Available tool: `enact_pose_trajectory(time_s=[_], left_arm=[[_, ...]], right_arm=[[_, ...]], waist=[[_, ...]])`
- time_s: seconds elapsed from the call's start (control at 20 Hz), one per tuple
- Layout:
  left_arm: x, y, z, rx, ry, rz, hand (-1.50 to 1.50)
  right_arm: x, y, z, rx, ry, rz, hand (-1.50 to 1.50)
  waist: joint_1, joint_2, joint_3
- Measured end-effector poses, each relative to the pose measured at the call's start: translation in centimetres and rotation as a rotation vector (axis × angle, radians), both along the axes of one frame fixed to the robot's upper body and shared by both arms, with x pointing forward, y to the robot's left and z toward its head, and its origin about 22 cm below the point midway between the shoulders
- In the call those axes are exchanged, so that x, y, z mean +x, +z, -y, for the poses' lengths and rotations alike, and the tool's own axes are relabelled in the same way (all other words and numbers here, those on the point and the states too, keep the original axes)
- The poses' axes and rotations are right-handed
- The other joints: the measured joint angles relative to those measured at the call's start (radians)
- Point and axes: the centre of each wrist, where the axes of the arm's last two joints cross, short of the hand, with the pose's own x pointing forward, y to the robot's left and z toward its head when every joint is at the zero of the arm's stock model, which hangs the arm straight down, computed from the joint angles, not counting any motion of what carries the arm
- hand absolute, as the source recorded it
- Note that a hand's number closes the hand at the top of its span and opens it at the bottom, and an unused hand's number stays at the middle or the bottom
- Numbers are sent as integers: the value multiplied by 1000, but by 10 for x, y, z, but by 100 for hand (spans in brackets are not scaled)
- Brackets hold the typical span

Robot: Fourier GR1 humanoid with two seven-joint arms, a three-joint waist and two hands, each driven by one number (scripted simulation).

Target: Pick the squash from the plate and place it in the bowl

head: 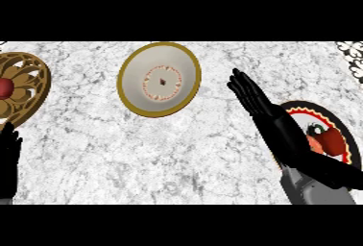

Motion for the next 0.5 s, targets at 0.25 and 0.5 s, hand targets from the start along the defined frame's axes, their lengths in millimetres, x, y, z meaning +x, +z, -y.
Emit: enact_pose_trajectory(time_s=[0.25, 0.5], left_arm=[[20, 17, 21, -43, -192, 23, 0], [36, 32, 50, -105, -398, 36, 0]], right_arm=[[6, -24, 53, -35, -176, -146, 150], [-2, -39, 120, -304, -411, -106, -150]], waist=[[-35, -23, 31], [-73, -34, 37]])
